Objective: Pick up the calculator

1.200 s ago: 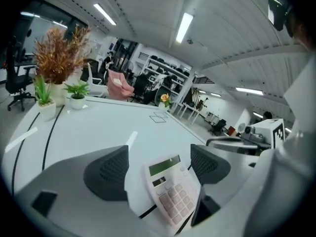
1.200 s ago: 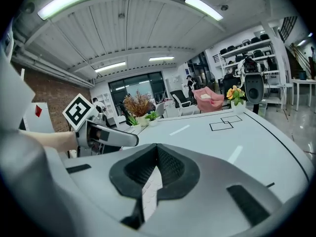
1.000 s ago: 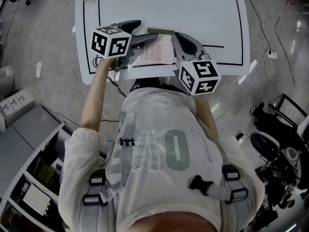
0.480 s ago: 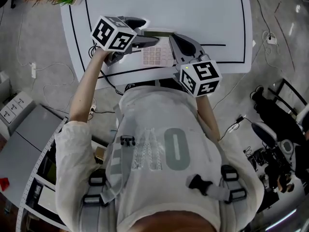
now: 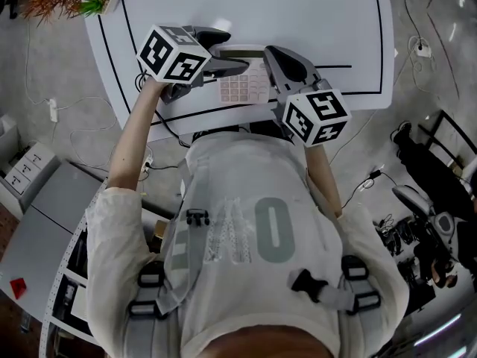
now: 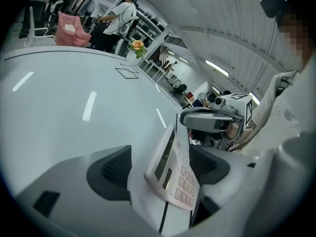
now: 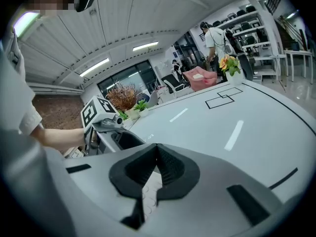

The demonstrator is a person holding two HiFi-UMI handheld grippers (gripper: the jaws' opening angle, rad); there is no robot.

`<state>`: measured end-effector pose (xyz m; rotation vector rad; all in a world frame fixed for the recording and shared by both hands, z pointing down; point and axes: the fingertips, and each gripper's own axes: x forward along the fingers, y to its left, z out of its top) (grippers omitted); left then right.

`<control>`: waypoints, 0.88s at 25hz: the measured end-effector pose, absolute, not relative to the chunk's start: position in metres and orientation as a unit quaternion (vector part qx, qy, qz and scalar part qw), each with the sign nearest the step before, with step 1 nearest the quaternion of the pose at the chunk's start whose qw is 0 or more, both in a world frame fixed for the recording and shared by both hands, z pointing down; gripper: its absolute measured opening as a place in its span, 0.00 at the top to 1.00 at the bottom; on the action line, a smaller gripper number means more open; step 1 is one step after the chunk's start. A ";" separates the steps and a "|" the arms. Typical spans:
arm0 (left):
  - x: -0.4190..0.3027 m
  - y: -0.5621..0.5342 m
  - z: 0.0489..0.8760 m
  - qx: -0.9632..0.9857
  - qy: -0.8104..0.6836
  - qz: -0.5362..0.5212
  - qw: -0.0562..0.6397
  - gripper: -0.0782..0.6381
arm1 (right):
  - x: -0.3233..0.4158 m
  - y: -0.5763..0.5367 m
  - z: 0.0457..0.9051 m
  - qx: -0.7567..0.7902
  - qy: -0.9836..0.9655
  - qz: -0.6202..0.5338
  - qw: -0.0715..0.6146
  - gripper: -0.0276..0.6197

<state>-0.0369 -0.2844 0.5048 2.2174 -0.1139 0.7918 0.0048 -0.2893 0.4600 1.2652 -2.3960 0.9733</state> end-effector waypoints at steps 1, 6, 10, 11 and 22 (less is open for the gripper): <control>-0.037 -0.284 0.504 0.868 -0.042 0.308 0.386 0.37 | 0.006 -0.289 0.461 0.437 -0.823 0.340 0.129 0.95; -0.034 -0.278 0.503 0.858 -0.009 0.301 0.416 0.38 | 0.012 -0.290 0.465 0.439 -0.818 0.348 0.132 0.95; -0.035 -0.273 0.503 0.847 0.019 0.313 0.429 0.41 | 0.011 -0.293 0.468 0.439 -0.816 0.351 0.134 0.95; -0.034 -0.272 0.504 0.846 0.022 0.317 0.429 0.42 | 0.012 -0.294 0.469 0.439 -0.816 0.351 0.135 0.95; -0.036 -0.267 0.519 0.824 0.018 0.374 0.424 0.67 | 0.011 -0.294 0.473 0.438 -0.816 0.350 0.141 0.95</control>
